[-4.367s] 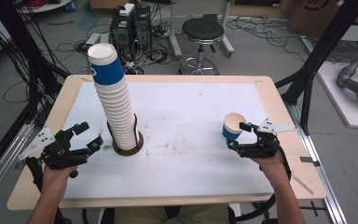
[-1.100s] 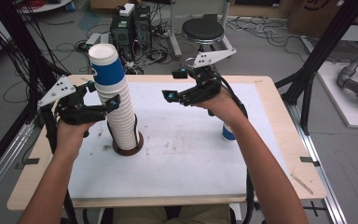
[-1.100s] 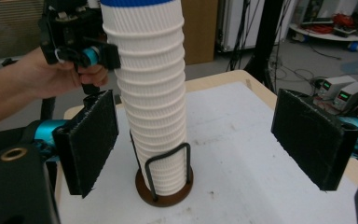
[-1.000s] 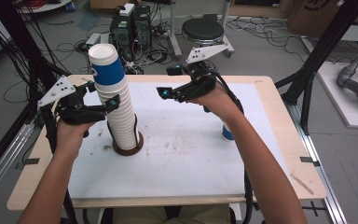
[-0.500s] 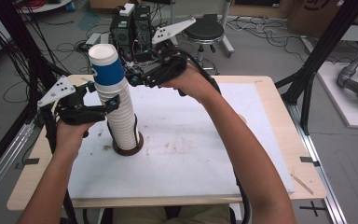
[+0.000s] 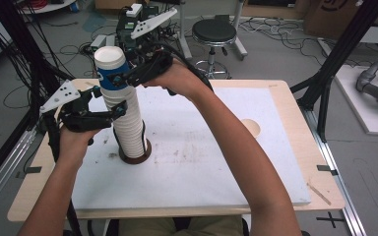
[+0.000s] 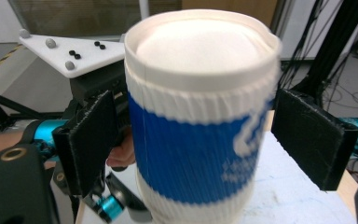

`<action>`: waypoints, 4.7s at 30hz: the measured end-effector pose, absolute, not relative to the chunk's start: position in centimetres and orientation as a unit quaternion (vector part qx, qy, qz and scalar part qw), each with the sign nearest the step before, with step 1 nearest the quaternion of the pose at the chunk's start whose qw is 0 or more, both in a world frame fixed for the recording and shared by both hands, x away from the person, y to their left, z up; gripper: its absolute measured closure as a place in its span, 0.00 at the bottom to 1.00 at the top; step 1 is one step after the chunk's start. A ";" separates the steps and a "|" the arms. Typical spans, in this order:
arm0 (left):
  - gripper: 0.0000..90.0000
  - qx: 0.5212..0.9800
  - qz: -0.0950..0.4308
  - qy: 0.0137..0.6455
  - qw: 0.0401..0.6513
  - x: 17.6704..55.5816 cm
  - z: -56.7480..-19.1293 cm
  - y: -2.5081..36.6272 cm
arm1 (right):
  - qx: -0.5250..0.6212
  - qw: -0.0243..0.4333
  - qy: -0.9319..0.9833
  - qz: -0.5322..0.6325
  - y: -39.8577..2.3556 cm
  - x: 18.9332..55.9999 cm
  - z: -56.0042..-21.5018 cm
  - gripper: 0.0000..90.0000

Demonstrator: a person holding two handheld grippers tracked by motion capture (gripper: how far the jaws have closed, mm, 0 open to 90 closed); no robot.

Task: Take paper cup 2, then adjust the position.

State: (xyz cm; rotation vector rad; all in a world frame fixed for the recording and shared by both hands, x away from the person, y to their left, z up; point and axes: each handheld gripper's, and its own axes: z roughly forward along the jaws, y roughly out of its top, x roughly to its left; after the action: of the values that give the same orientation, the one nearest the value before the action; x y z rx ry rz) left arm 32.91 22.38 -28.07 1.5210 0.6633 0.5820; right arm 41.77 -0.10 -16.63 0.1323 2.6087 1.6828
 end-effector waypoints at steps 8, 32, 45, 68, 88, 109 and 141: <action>0.17 0.667 0.255 0.291 0.637 32.9 -28.1 22.4 | 0.032 0.010 0.846 0.532 1.5 42.2 -16.7 0.24; 0.17 0.668 0.254 0.291 0.636 32.8 -28.4 22.5 | 0.032 0.030 0.813 0.580 0.2 42.0 -12.6 0.30; 0.16 0.665 0.243 0.303 0.638 32.8 -28.5 22.6 | 0.055 0.094 0.766 0.633 -4.6 40.5 -9.1 0.30; 0.16 0.634 0.260 0.306 0.661 28.5 -29.6 24.8 | 0.104 0.104 0.797 0.586 -12.6 39.2 -15.7 0.30; 0.16 0.681 0.194 0.241 0.664 27.0 -33.4 21.3 | 0.173 0.092 0.803 0.562 -18.7 38.1 -25.4 0.30; 0.16 0.706 0.146 0.207 0.662 28.3 -34.8 15.7 | 0.209 0.119 0.813 0.531 -22.5 35.1 -31.9 0.30; 0.16 0.721 0.101 0.173 0.664 30.2 -35.5 12.2 | 0.206 0.126 0.813 0.530 -22.8 34.1 -33.0 0.29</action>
State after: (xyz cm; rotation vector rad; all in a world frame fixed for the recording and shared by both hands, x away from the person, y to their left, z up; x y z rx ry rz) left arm 30.24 12.19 -35.49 1.6280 0.3906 0.2287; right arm 34.14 -22.84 -32.97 0.5998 2.3677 1.5431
